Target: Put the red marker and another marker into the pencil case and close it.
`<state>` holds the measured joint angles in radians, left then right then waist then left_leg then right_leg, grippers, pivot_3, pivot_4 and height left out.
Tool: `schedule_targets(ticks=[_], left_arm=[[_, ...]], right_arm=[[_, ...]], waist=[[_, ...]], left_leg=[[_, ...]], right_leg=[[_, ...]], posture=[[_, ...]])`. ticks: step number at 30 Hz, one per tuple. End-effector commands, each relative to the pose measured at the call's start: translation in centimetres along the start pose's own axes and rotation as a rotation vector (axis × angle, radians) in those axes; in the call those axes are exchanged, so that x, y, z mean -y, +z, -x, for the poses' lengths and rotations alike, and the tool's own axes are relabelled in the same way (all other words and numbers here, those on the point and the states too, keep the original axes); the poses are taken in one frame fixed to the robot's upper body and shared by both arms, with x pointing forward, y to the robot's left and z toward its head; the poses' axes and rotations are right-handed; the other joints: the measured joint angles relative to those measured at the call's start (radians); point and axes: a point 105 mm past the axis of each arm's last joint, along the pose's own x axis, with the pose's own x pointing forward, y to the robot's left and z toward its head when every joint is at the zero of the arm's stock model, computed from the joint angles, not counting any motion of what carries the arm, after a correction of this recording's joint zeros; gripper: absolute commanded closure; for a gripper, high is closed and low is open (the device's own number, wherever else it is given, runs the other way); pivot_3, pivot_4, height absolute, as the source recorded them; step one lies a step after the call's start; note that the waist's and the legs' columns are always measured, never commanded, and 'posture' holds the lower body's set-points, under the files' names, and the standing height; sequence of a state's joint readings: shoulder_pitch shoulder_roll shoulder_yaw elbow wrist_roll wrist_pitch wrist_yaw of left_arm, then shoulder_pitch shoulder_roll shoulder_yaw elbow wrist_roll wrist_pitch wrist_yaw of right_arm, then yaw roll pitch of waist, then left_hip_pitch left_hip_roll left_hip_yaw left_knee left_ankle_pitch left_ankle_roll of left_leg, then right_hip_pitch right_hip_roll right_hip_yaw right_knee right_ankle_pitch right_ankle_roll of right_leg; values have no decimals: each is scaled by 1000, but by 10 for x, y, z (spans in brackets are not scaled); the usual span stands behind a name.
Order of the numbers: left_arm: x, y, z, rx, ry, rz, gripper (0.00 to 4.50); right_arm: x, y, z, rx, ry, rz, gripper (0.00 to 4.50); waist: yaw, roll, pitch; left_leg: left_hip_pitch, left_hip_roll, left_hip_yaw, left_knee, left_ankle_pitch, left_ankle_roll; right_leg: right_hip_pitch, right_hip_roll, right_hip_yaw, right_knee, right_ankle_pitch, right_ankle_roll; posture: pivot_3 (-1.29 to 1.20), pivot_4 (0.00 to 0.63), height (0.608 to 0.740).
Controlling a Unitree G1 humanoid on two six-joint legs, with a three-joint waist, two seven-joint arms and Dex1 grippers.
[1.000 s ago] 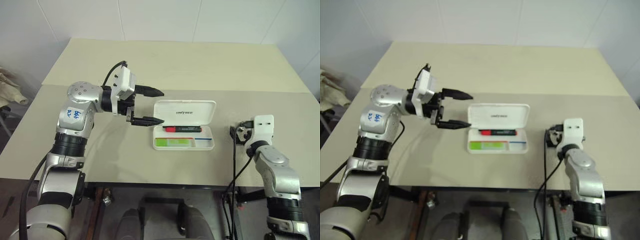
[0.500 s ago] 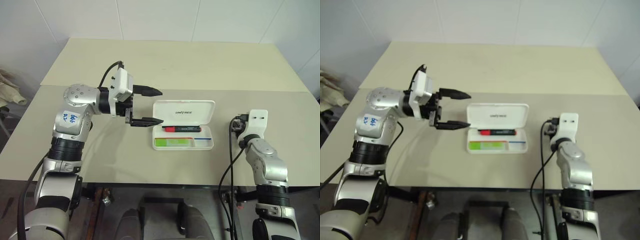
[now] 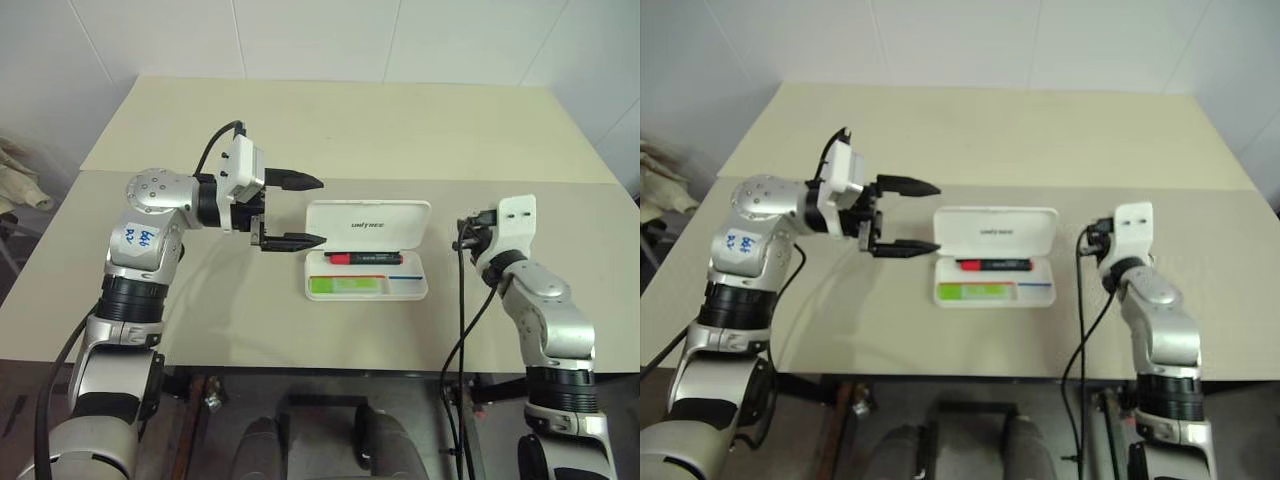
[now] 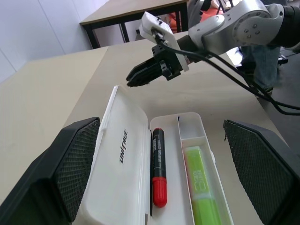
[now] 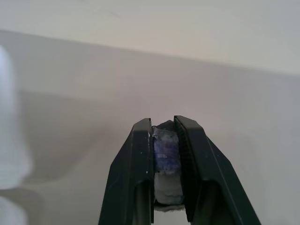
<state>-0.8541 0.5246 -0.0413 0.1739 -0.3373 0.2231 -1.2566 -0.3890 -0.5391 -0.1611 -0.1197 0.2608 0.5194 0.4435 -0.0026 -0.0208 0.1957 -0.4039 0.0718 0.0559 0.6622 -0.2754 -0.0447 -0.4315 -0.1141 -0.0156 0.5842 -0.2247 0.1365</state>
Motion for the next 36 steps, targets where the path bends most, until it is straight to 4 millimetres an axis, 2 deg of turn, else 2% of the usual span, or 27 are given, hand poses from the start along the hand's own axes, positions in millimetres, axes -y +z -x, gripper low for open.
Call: schedule_targets(ticks=[1,5,8,13,18,24,32,36], left_arm=[[0,1,3,19,15,-26,0],[9,-7,6,8,-2,-25,0],[14,-11,7,1,-14,-15,0],[20,-17,7,-14,-42,2,0],[37,-34,8,-80,-121,6,0],[41,-40,12,-93,-118,29,0],[43,-42,18,-110,-96,35,0],[43,-42,17,-113,-86,31,0]], right_arm=[[-22,23,19,53,284,115,4129],[-35,31,39,58,511,179,4129],[-45,31,44,49,609,199,4129],[-60,25,37,36,699,258,4129],[-83,14,21,28,850,302,4129],[-79,4,13,-7,913,323,4129],[-66,-3,12,-37,931,340,4129],[-66,-7,10,-46,940,335,4129]], waist=[[1,0,0],[1,0,0],[-2,0,0],[0,0,0],[-2,0,0],[3,0,0],[1,0,0],[1,0,0]], left_leg=[[0,0,0,0,0,0],[0,0,0,0,0,0],[1,0,1,0,0,0],[2,0,0,2,0,-1],[2,0,1,3,0,-1],[1,0,1,3,0,-1],[1,0,1,2,0,-2],[1,0,2,2,0,-2]], right_leg=[[0,0,0,-1,0,0],[1,0,0,-2,0,1],[0,0,0,-3,0,1],[1,0,0,-2,0,0],[0,0,0,-1,0,0],[0,-1,0,-1,0,0],[0,0,0,0,0,0],[0,0,0,-1,0,0]], posture=[[0,150,740],[0,150,740],[0,150,740],[0,150,740],[0,150,740],[0,150,740],[0,150,740],[0,150,740]])
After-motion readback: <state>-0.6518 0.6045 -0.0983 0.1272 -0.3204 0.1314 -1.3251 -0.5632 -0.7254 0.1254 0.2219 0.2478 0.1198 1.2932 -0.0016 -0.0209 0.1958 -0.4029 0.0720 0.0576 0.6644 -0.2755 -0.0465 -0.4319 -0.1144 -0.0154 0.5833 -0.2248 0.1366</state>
